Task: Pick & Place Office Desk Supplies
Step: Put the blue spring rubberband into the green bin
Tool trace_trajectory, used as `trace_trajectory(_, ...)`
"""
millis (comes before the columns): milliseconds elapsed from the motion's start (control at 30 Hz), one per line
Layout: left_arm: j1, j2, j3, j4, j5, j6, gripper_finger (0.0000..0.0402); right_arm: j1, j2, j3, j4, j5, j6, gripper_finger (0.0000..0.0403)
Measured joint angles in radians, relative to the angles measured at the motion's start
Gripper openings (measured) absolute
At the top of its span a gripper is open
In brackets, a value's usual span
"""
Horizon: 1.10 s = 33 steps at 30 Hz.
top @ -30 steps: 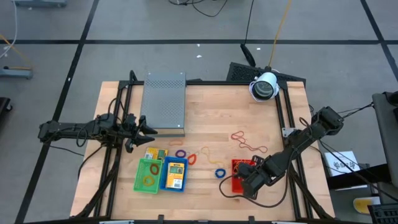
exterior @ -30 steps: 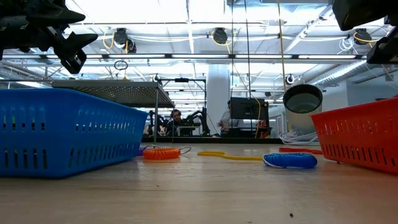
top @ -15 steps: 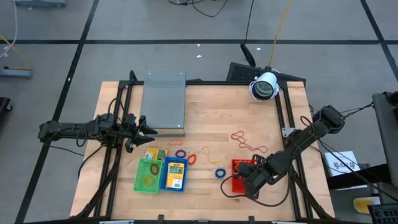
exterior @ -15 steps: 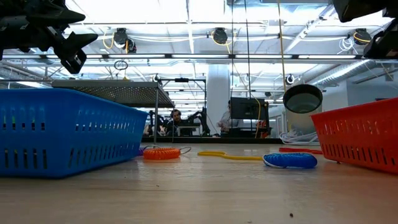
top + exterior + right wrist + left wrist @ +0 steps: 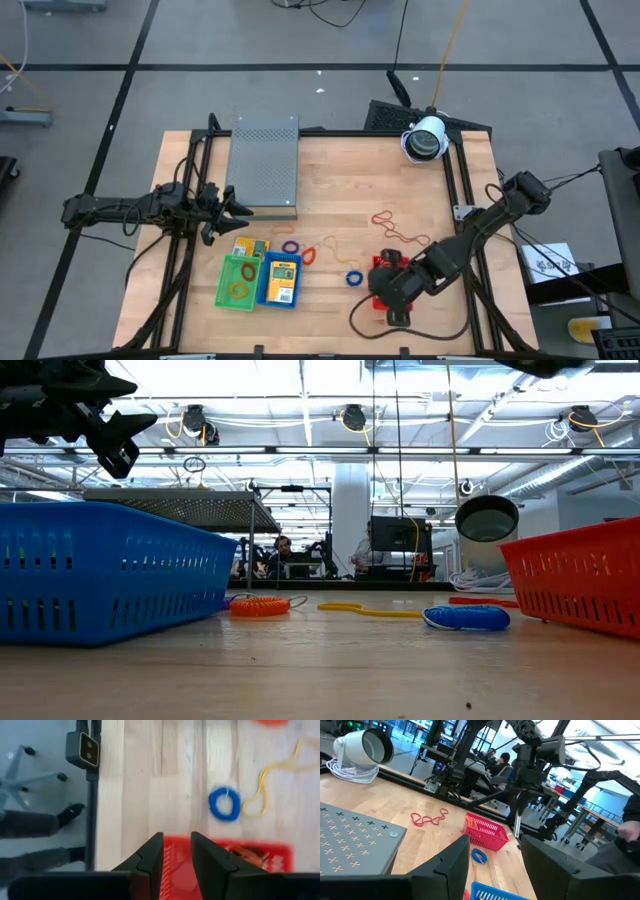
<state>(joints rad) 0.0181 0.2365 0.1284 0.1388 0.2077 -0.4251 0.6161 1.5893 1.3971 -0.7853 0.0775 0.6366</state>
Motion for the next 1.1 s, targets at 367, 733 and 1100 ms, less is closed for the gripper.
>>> trace_trajectory(367,0.000,0.000,0.000,0.000,0.000,0.001,0.0186,-0.041,0.244,0.262,-0.101,-0.082,-0.373,0.0089)
trace_trajectory(733,0.000,0.000,0.000,0.000,0.000,0.000,0.0186,-0.083,0.424,0.371,-0.214,-0.079,-0.563,0.0089)
trace_trajectory(1100,0.000,0.000,0.000,0.000,0.000,0.000,0.0186,-0.163,0.442,0.277,-0.215,-0.073,-0.558,0.0089)
